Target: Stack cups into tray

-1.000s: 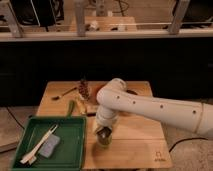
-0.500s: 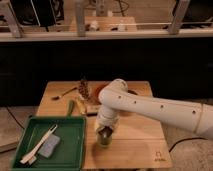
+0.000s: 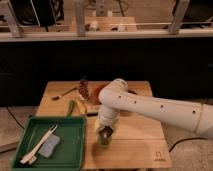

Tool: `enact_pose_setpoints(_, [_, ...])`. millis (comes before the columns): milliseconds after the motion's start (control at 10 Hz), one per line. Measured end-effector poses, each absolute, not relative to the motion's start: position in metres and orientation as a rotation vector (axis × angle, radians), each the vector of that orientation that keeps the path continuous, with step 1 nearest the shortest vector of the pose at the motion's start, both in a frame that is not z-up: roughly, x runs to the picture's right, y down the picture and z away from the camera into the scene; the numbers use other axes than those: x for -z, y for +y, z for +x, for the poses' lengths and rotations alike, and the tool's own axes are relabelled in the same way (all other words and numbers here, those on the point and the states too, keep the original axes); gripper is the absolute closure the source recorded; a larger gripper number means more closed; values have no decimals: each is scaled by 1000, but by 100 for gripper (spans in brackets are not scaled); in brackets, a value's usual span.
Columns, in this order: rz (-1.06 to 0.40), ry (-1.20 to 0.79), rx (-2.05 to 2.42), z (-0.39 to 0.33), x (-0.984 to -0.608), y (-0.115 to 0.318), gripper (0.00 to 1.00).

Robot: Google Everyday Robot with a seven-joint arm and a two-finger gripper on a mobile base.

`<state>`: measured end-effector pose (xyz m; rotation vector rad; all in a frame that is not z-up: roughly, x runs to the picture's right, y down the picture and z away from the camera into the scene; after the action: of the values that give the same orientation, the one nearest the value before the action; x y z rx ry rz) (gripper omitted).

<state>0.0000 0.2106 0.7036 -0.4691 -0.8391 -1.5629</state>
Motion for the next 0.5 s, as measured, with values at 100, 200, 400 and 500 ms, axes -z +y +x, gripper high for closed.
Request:
enact_pose_setpoints(100, [-469, -838, 1564, 0, -703, 210, 20])
enact_pose_setpoints(200, [-469, -836, 1565, 1, -702, 210, 20])
enact_pose_setpoints(400, [-469, -831, 1567, 2, -701, 209, 20])
enact_pose_setpoints(500, [-469, -829, 1567, 3, -700, 209, 20])
